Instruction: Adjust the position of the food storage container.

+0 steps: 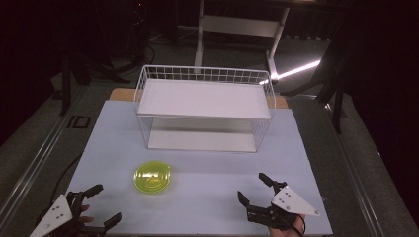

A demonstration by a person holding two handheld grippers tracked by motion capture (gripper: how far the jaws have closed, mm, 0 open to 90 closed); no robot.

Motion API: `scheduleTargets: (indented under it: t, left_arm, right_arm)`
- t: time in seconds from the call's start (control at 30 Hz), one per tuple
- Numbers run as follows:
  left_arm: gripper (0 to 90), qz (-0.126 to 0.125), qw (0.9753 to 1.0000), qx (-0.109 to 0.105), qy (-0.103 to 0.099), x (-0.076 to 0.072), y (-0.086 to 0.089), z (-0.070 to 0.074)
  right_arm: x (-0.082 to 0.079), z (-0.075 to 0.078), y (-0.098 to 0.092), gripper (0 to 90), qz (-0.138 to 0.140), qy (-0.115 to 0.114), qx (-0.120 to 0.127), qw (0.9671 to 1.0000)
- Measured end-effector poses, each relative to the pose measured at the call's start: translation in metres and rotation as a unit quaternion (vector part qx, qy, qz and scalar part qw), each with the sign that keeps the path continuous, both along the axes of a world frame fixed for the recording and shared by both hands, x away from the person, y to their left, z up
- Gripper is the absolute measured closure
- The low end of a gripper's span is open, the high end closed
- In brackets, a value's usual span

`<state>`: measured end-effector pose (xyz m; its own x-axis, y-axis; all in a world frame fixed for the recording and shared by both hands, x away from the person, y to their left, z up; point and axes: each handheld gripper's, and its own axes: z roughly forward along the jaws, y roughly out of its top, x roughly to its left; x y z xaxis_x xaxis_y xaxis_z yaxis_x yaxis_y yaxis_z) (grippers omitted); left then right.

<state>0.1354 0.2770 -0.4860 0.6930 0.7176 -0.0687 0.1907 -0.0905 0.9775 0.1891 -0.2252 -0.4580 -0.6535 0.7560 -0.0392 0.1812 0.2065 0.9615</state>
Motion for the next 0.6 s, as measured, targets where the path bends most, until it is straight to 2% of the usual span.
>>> scheduleTargets:
  t: [0.23, 0.33, 0.37, 0.4, 0.47, 0.53, 0.57, 0.6]
  left_arm:
    - [0.8, -0.009, 0.9999, -0.011, -0.005, 0.0, -0.002, 0.003]
    - [0.9, -0.008, 0.9999, -0.012, -0.003, 0.001, -0.004, 0.006]
    - [0.9, -0.009, 0.9998, -0.016, 0.001, 0.001, -0.004, 0.007]
    - [0.9, -0.004, 0.9998, -0.013, 0.014, 0.002, -0.005, 0.009]
    - [0.8, 0.01, 0.9995, -0.005, 0.028, 0.002, -0.005, 0.015]
    - [0.8, 0.001, 0.9994, -0.008, 0.033, 0.004, -0.004, 0.019]
    - [0.8, -0.005, 0.9989, -0.002, 0.046, 0.007, -0.004, 0.021]
    - [0.8, -0.006, 0.9988, 0.003, 0.049, 0.008, -0.005, 0.021]
  right_arm:
    - [-0.001, 0.001, -0.004, 15.1, -0.009, 0.003, 0.009, 0.9999]
    - [-0.003, 0.002, -0.004, 15.1, -0.011, 0.002, 0.003, 0.9999]
    - [-0.003, 0.002, -0.005, 14.9, -0.011, 0.002, 0.007, 0.9999]
    - [-0.003, 0.002, -0.005, 14.9, -0.01, 0.003, 0.009, 0.9999]
    - [-0.003, 0.002, -0.005, 14.8, -0.011, 0.003, 0.013, 0.9998]
    - [-0.003, 0.003, -0.006, 14.8, -0.013, 0.005, 0.018, 0.9997]
    - [-0.003, 0.003, -0.006, 14.8, -0.014, 0.005, 0.018, 0.9997]
    - [-0.003, 0.003, -0.006, 14.8, -0.013, 0.007, 0.019, 0.9997]
